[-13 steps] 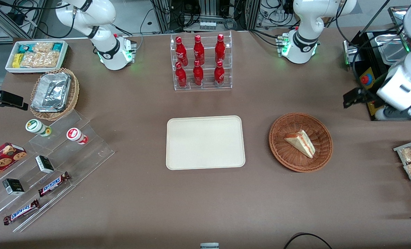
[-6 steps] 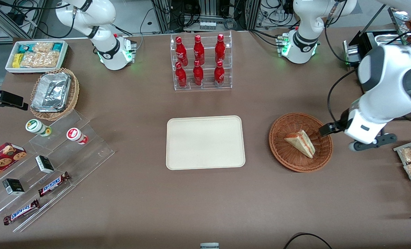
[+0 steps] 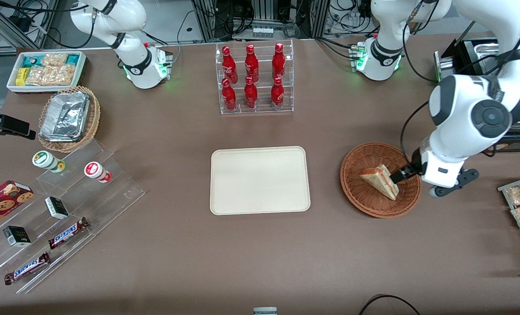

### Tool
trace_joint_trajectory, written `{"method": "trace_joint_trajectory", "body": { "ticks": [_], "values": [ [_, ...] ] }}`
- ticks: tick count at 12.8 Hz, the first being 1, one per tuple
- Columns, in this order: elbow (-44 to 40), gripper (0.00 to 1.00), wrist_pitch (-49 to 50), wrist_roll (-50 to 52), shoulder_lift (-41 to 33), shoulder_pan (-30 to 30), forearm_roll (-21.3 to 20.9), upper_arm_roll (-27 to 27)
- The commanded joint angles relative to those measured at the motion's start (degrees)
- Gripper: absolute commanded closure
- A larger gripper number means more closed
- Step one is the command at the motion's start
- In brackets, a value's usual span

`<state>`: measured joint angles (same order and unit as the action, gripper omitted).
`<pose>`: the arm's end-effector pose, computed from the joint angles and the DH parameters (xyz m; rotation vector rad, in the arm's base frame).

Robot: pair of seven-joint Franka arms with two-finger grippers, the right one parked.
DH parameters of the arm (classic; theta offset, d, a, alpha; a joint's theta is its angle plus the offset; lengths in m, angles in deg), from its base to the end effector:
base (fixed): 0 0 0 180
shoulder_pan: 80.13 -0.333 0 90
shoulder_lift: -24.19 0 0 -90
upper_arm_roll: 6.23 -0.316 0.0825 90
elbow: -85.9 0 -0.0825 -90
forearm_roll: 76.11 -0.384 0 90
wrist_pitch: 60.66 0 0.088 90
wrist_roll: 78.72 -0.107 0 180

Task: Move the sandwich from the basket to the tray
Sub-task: 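Move the left gripper over the sandwich in the wicker basket and lower, then close the left gripper on the wrapped sandwich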

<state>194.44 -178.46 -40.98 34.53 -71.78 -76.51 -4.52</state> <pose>0.5909 -0.1037 0.4072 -3.0433 -0.7451 0.0264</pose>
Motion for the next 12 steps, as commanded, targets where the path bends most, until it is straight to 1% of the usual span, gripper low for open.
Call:
{"method": "trace_joint_trajectory", "body": {
  "ticks": [1,2,5,7,8,9,12],
  "values": [
    [0.6,0.0,-2.1,4.9,0.7,1.1,0.2,-0.2],
    [2.0,0.0,-3.7,6.0,0.6,1.2,0.2,-0.1],
    [9.9,0.0,-14.7,12.9,0.0,2.4,0.2,-0.1],
    [14.7,0.0,-21.4,14.9,0.6,2.4,0.1,-0.2],
    [17.1,0.0,-23.0,14.9,0.6,2.3,0.0,-0.2],
    [17.8,0.0,-22.6,15.1,0.4,2.2,0.0,-0.2],
    [18.0,0.0,-19.8,15.6,-0.4,2.2,-0.1,-0.3]
  ]
}}
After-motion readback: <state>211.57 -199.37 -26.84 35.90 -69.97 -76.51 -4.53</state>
